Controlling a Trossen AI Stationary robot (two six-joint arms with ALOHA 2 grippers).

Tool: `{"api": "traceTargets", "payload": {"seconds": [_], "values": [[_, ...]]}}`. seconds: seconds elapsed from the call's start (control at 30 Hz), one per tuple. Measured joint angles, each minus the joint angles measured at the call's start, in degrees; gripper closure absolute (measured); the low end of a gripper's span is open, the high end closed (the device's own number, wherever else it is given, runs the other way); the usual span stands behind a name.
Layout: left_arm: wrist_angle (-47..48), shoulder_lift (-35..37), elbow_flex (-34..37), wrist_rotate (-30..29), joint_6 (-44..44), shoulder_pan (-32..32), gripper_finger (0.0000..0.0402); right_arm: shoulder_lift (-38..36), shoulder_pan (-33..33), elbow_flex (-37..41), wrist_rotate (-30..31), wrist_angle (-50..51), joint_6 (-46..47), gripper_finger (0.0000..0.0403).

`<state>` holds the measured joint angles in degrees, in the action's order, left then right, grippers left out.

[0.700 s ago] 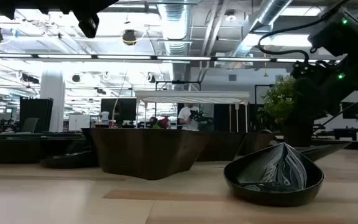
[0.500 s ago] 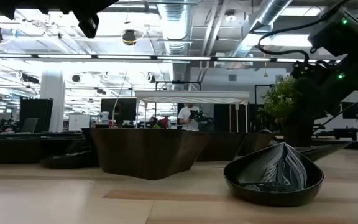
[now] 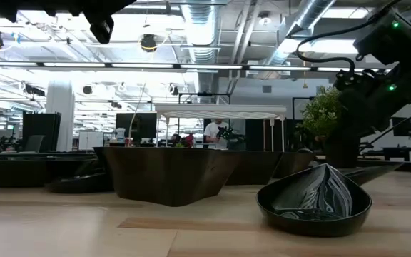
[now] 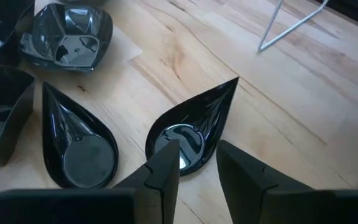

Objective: Pick & Place Mini shaped plates
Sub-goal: Put the drop-shaped plate on the shelf

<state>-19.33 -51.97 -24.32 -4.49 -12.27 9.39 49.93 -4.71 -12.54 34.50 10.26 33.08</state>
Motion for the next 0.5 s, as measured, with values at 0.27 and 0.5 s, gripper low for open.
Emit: {"api": "traceTargets", "payload": {"seconds": [0.27, 0.5], "values": [[0.0, 0.01, -0.02, 0.01, 0.02, 0.02, 0.0293, -0.02, 0.02, -0.02, -1.26, 0.0, -3.21, 0.0301], [0.0, -0.01, -0.02, 0.0, 0.0, 0.02, 0.0293, -0.02, 0.02, -0.02, -3.16, -0.04, -11.01, 0.0301]]}}
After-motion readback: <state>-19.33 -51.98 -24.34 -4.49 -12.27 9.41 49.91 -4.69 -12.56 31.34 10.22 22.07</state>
